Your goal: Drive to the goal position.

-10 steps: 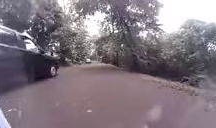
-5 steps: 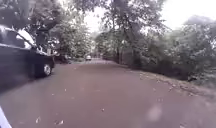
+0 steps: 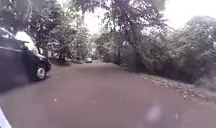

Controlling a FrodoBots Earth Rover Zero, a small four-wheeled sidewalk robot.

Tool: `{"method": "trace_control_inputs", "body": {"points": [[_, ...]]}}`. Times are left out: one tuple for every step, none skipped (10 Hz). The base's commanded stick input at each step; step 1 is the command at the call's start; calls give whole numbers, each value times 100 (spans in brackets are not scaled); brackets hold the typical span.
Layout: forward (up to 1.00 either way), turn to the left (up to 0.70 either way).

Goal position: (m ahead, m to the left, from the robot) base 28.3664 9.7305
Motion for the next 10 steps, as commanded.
{"method": "trace_control_inputs", "body": {"points": [[85,0],[85,0],[85,0],[85,0],[85,0],[85,0],[85,0],[85,0],[85,0],[85,0]]}}
